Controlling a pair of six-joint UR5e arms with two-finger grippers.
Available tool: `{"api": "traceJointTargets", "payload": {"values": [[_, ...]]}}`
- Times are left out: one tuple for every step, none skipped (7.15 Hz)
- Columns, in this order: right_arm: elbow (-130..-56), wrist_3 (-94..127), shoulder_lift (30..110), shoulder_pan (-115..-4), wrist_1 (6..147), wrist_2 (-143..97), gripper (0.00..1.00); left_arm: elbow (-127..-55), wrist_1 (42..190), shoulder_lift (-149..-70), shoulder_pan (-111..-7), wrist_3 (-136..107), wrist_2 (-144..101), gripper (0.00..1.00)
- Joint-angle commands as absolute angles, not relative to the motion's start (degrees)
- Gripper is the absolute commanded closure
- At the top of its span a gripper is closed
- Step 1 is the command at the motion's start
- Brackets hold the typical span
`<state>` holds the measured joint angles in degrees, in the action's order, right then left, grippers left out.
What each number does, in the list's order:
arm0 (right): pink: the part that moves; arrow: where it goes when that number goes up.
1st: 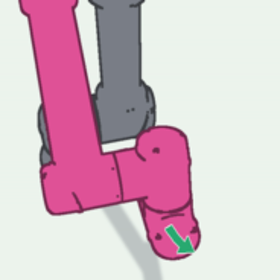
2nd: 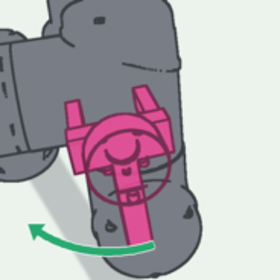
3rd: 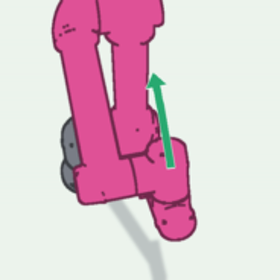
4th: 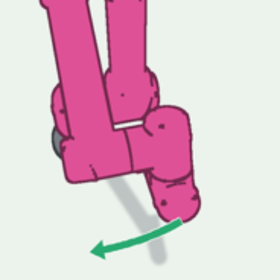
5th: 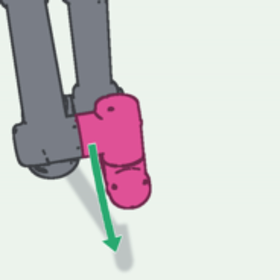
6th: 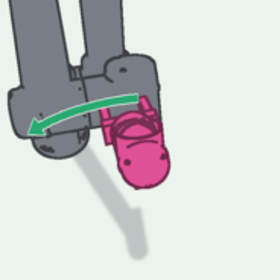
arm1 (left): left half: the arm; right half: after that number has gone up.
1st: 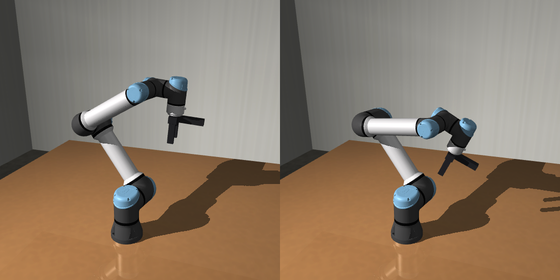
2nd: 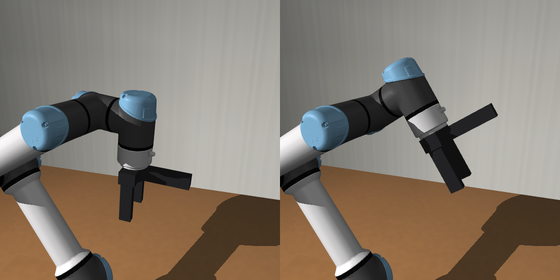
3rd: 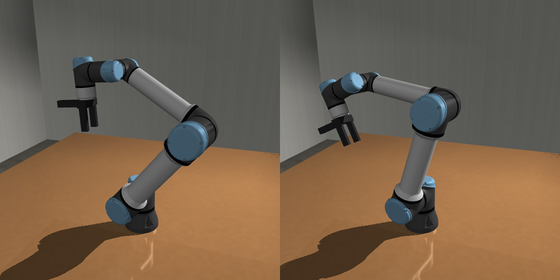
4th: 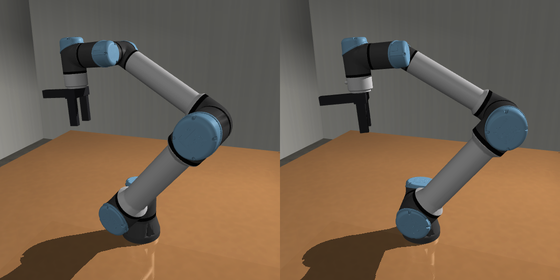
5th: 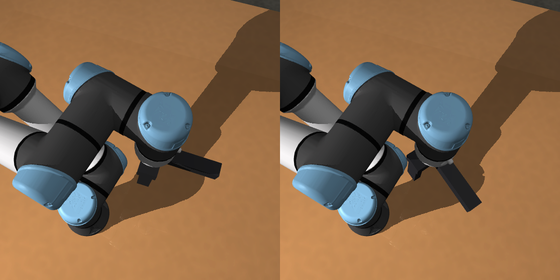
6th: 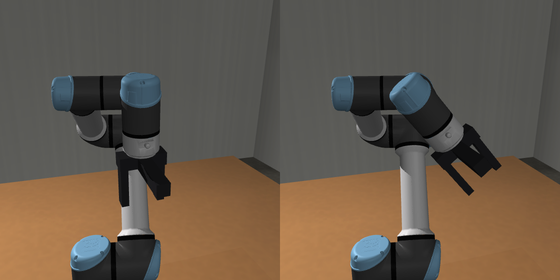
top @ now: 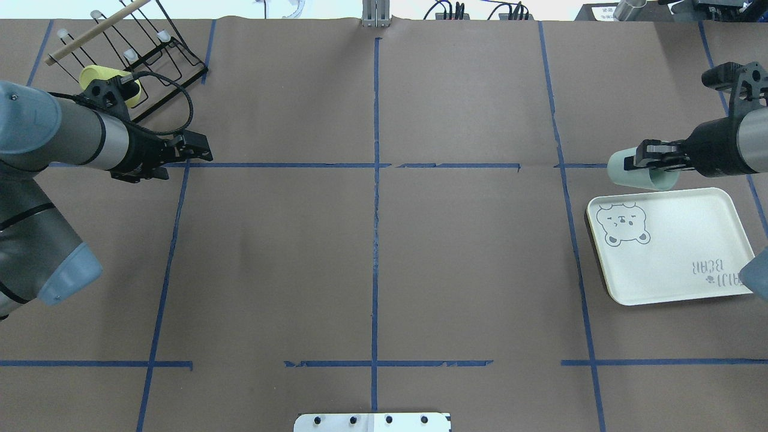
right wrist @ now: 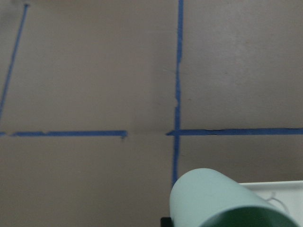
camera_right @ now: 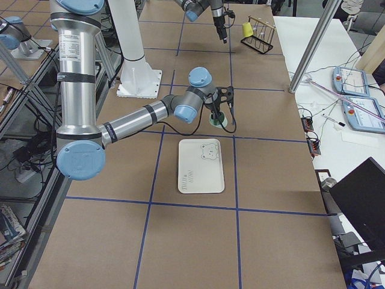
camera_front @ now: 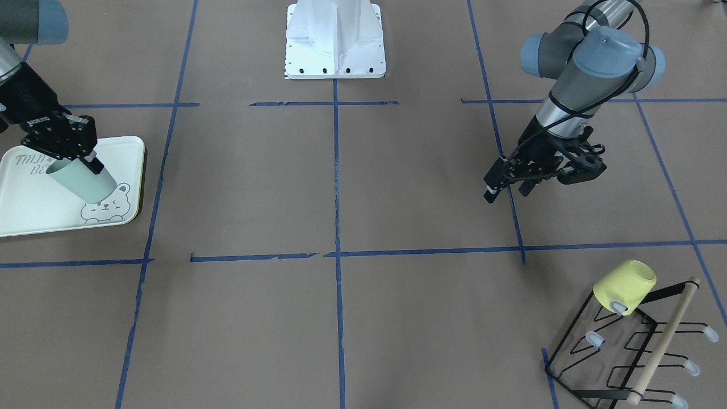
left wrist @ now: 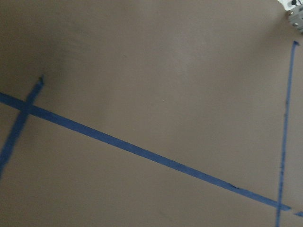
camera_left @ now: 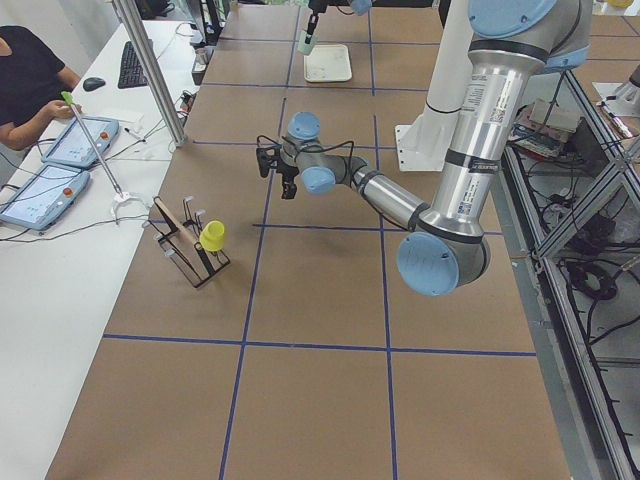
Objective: Left arm grabs green cup and hands to right arm on tray
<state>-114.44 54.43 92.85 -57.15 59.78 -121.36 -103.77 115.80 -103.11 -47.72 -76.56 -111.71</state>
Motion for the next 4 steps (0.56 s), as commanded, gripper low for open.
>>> {"api": "traceJointTargets", "payload": {"values": [[-113.49,36.52,96.93,-57.66,70.81,-122.34,1.00,-112.46,97.73,-100.99,-50.70,-62.29,-111.53,0.00],[-110.86,36.13,96.68,-57.40,71.88,-122.43,1.00,-114.41,94.86,-100.81,-50.89,-60.31,-111.45,0.00],[-109.18,36.21,96.07,-55.13,72.07,-122.43,0.99,-114.87,94.75,-100.38,-50.80,-60.29,-111.45,0.00],[-107.86,36.21,95.37,-55.02,71.81,-122.43,0.99,-115.31,94.75,-100.37,-50.89,-60.47,-111.45,0.00]]}}
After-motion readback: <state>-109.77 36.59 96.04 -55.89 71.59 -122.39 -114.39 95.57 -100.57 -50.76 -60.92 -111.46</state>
